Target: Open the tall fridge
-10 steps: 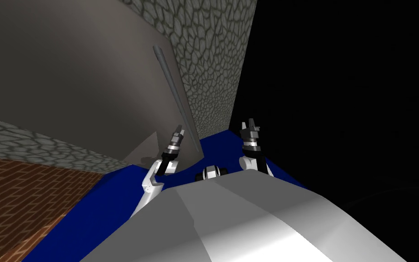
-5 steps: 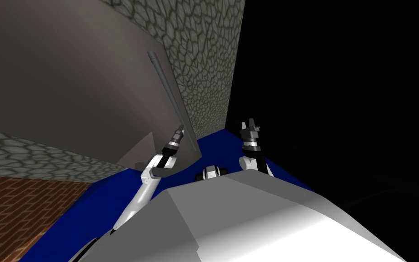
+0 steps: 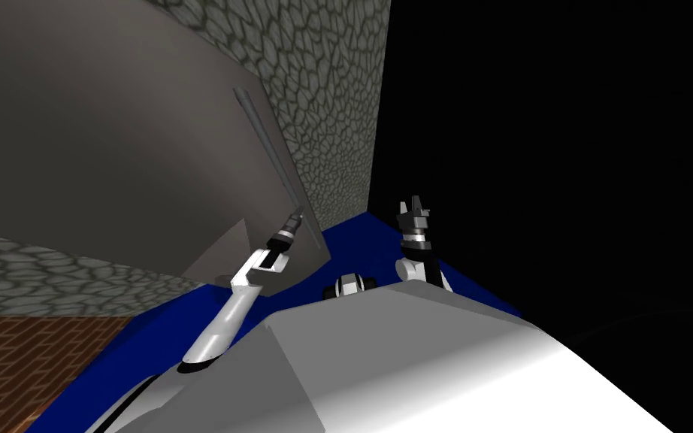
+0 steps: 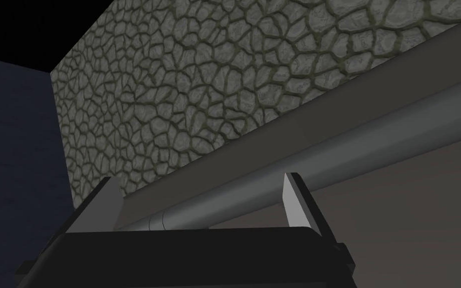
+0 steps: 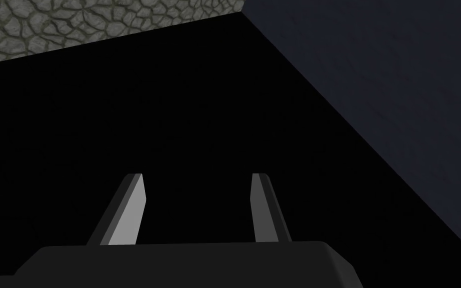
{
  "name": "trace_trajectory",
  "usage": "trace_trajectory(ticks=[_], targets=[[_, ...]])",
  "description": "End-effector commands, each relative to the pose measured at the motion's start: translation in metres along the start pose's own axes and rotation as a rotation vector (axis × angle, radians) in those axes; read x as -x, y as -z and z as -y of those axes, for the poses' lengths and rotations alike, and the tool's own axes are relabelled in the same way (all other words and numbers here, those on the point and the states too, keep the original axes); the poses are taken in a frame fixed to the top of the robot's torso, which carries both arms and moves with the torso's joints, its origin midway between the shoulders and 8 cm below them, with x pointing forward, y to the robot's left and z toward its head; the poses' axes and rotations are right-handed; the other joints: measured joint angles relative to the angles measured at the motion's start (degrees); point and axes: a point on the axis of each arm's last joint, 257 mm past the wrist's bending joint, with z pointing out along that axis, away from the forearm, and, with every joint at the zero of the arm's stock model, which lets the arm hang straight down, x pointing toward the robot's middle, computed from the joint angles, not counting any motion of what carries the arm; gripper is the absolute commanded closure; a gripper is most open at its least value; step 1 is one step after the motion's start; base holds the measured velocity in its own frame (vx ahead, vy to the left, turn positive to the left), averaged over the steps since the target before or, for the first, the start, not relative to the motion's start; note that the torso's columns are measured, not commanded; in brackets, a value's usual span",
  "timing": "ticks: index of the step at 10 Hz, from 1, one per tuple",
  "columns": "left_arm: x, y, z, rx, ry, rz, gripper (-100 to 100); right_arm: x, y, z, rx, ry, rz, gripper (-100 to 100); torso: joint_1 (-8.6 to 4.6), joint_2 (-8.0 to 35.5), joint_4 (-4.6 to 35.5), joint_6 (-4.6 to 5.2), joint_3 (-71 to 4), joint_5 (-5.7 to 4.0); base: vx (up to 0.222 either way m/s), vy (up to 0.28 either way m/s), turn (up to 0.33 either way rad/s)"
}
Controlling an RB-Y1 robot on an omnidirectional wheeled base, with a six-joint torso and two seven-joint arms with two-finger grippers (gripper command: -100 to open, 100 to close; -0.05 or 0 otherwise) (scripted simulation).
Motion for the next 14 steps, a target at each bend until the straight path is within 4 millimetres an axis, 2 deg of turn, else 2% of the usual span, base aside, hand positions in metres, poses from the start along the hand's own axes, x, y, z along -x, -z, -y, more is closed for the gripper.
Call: trace_trajectory(ticks=[1, 4, 7, 10, 14], targets=[[0.013, -0.009, -0.02, 0.056, -0.041, -0.001, -100, 0.0, 0.0, 0.0, 0.0, 0.0, 0.0, 0, -0.04, 0.0, 0.0, 0.02, 0.0, -0.01, -0.055, -0.011, -0.071], [0.05, -0.021, -0.052, 0.158, -0.131, 0.017, -100, 0.0, 0.0, 0.0, 0.0, 0.0, 0.0, 0, -0.06, 0.0, 0.0, 0.02, 0.0, -0.02, -0.075, -0.026, -0.149], [0.096, -0.029, -0.076, 0.249, -0.217, 0.057, -100, 0.0, 0.0, 0.0, 0.0, 0.0, 0.0, 0, -0.02, 0.0, 0.0, 0.0, 0.0, 0.0, -0.084, -0.031, -0.159], [0.145, -0.031, -0.09, 0.323, -0.295, 0.109, -100, 0.0, 0.0, 0.0, 0.0, 0.0, 0.0, 0, -0.02, -0.1, 0.0, -0.01, 0.0, 0.0, -0.064, -0.034, -0.129], [0.199, -0.03, -0.095, 0.387, -0.374, 0.173, -100, 0.0, 0.0, 0.0, 0.0, 0.0, 0.0, 0, 0.06, -0.1, 0.0, -0.01, -0.1, 0.01, -0.048, -0.024, -0.089]])
